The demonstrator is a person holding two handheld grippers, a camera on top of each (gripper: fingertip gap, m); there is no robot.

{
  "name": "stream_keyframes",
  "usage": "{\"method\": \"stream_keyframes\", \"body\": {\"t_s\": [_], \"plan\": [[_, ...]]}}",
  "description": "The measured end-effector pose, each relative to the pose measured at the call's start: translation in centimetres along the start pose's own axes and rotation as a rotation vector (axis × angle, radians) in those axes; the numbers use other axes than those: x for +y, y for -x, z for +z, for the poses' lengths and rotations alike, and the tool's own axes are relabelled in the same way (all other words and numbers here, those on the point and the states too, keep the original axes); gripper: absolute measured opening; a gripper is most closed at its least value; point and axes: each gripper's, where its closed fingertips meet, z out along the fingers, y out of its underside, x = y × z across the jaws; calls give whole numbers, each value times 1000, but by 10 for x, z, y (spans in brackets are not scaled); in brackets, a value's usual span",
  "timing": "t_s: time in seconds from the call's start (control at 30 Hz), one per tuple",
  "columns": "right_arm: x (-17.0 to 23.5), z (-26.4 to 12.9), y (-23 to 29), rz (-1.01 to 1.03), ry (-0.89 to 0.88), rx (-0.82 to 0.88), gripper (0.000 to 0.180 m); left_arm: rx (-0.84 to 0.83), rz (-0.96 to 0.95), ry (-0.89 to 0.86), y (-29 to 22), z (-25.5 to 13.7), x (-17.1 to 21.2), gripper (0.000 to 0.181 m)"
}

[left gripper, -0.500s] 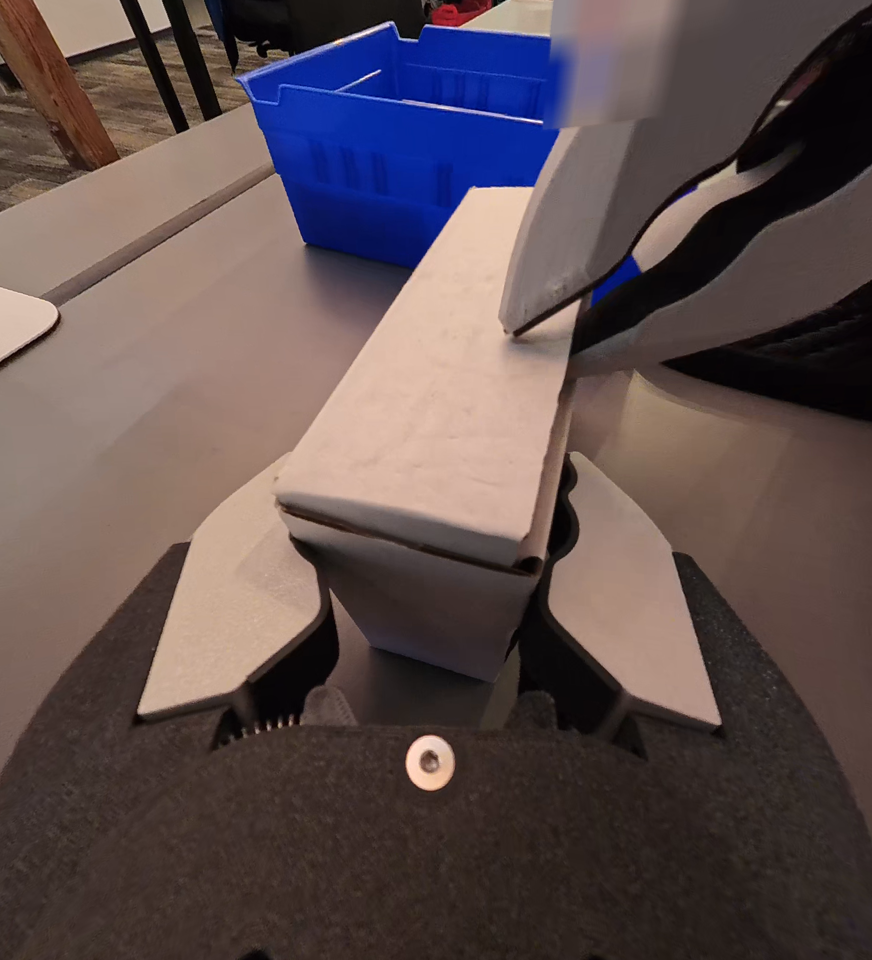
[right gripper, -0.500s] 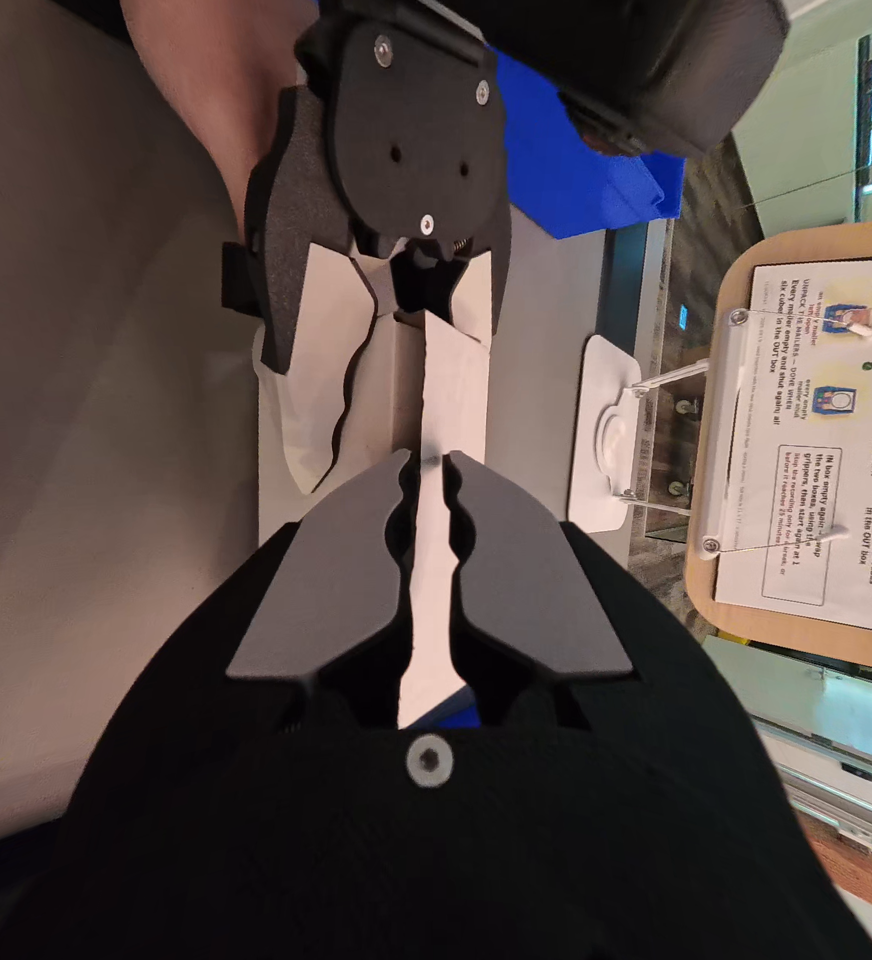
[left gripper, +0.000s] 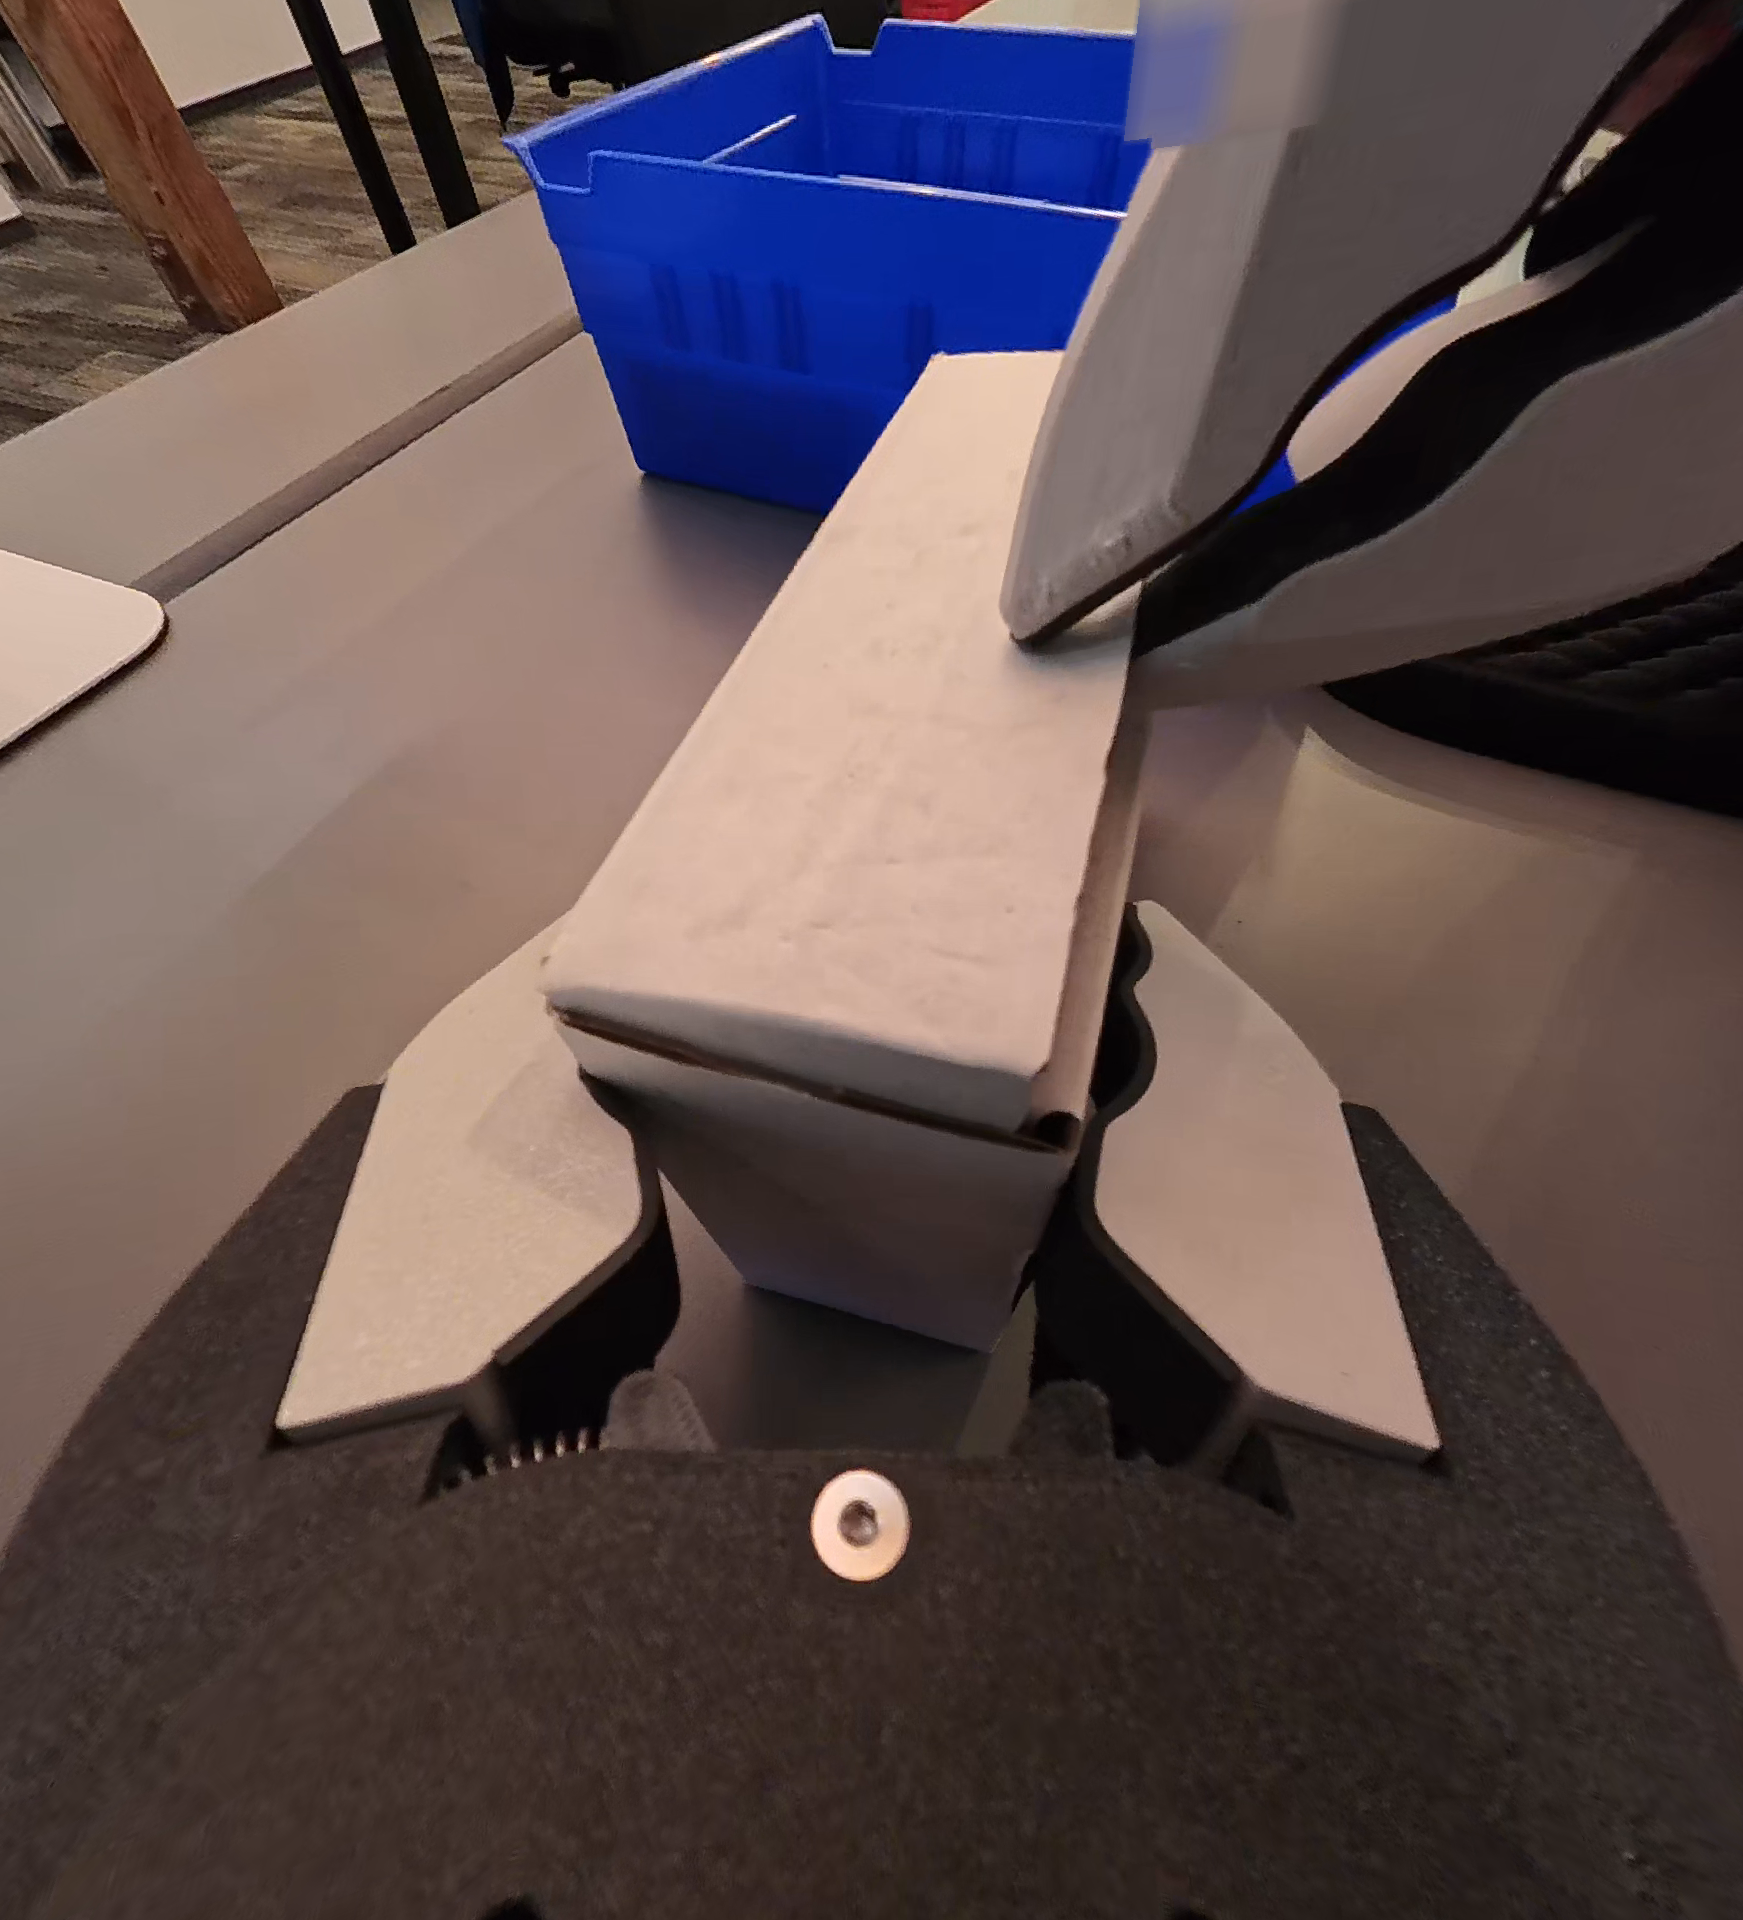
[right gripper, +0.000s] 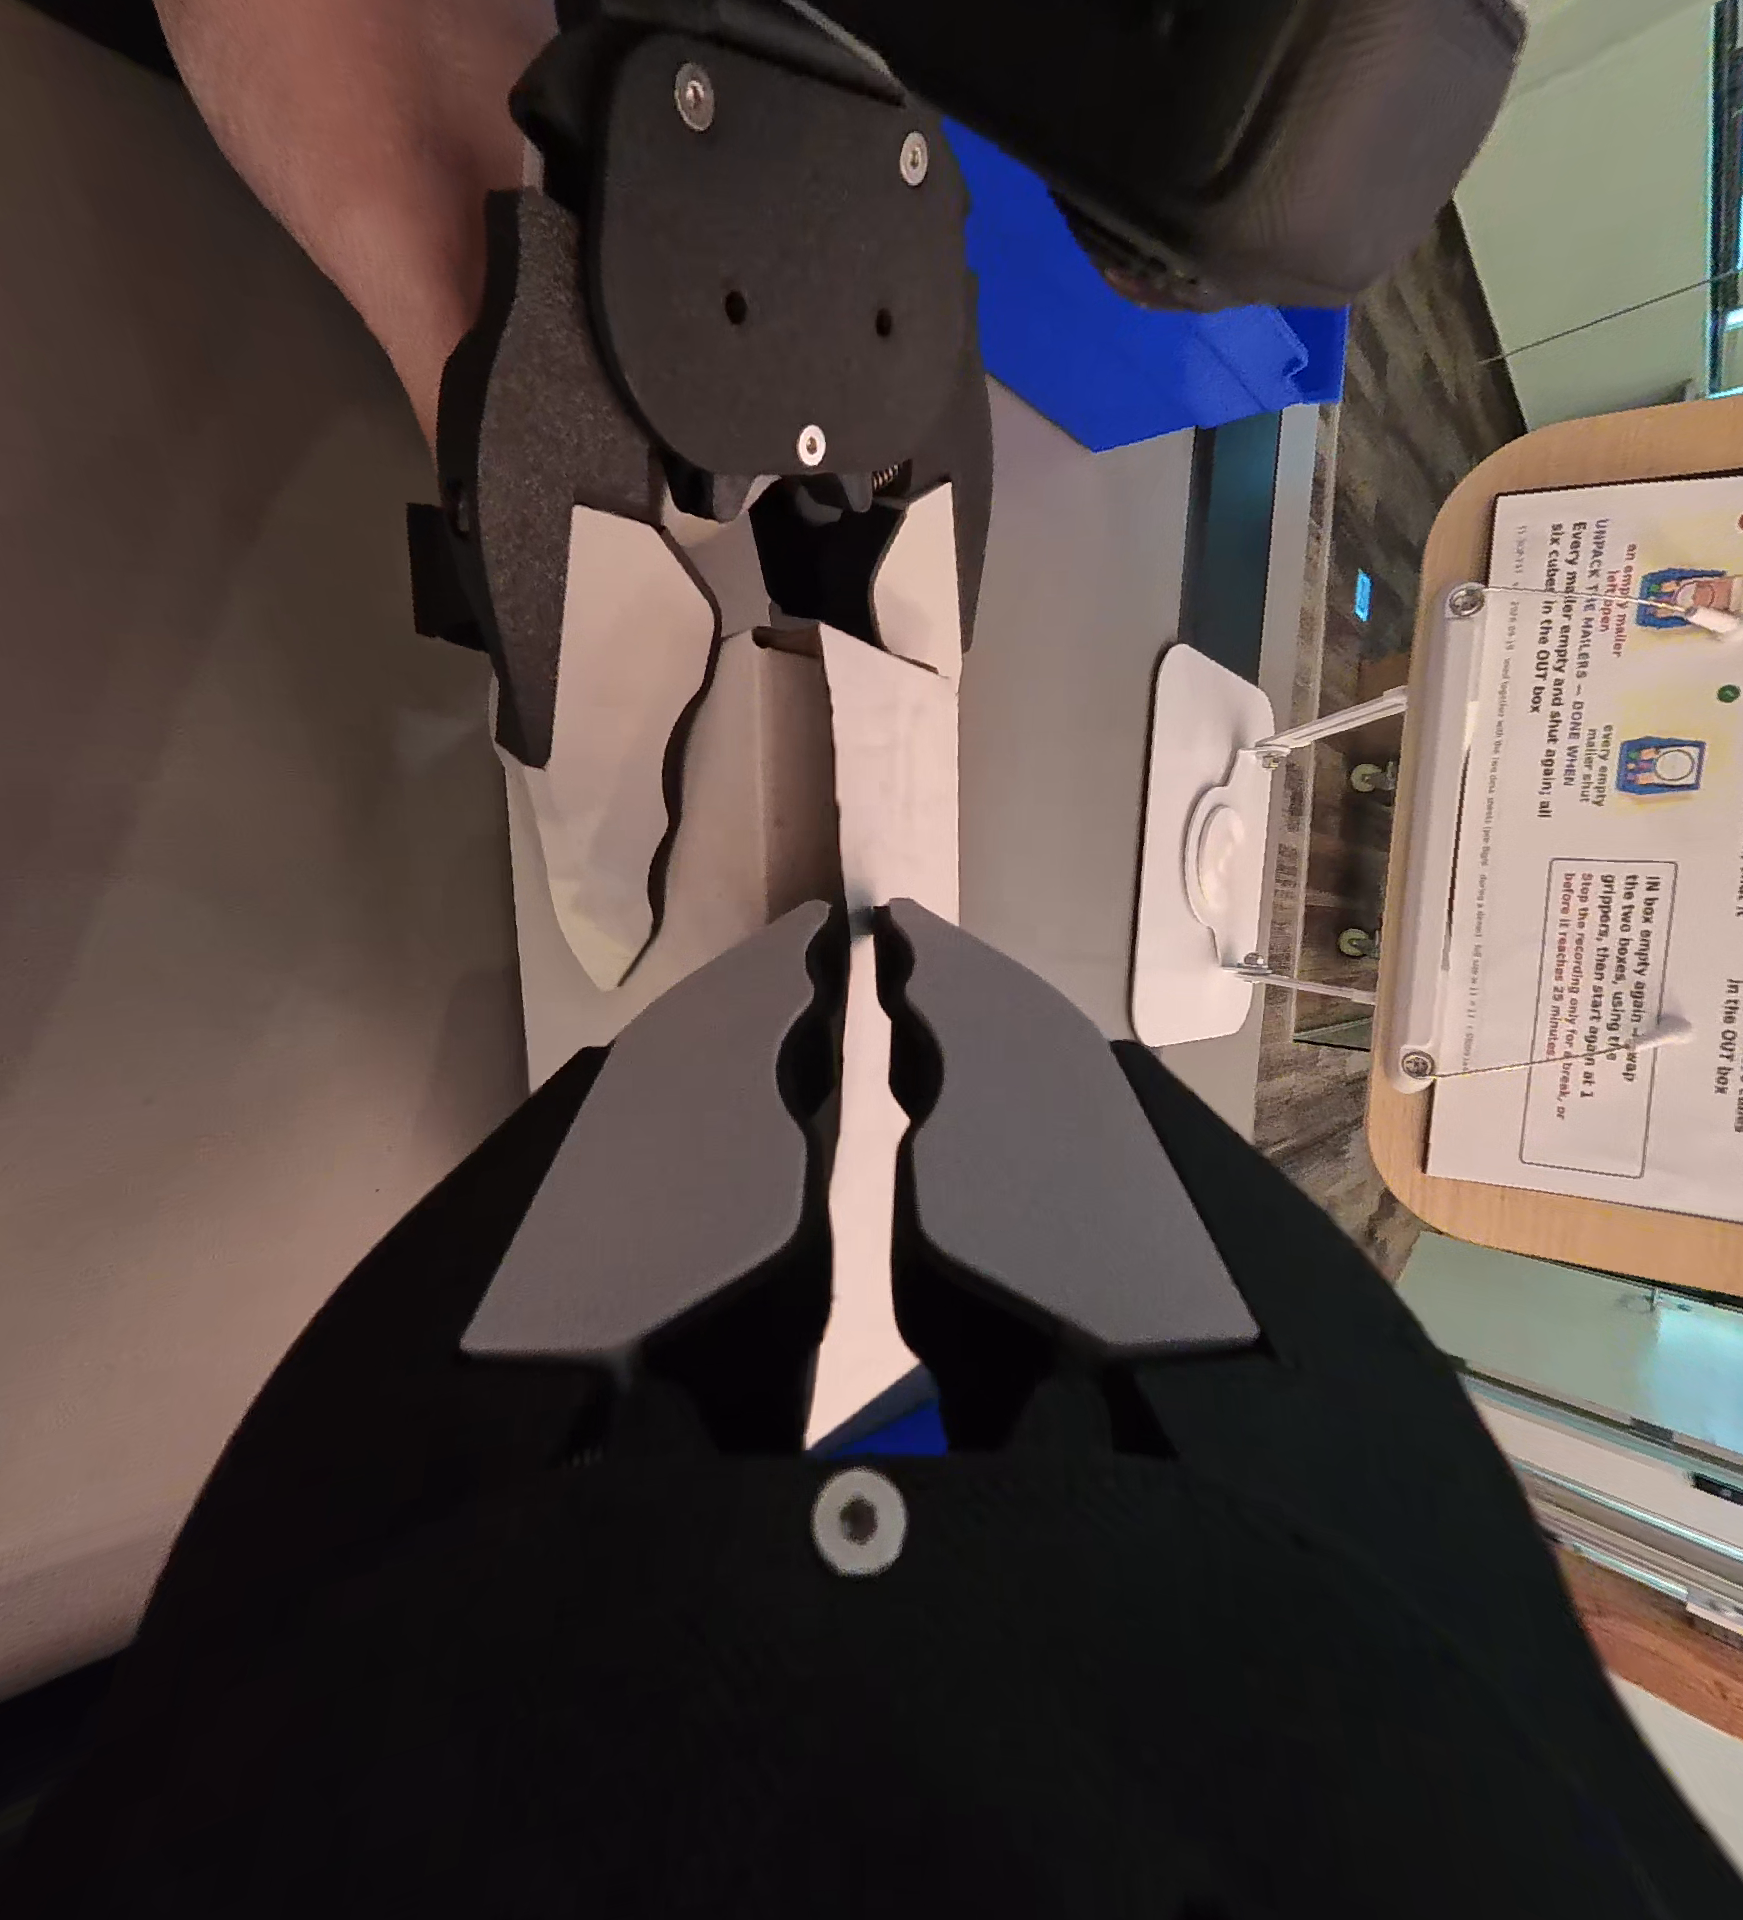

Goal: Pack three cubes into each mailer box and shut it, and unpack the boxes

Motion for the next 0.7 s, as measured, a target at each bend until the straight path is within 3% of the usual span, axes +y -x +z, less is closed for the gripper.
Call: {"method": "stream_keyframes", "body": {"t_s": [0.17,0.3,0.7], "plan": [[14,-4,-1,-62,2,-3,12,10,-28,11,3,-2,1,88],[30,-13,-3,21,-6,-70,21,-3,-23,9,4,-4,2,89],[37,-16,2,3,56,-106,7,-38,10,33,6,-5,5,87]]}}
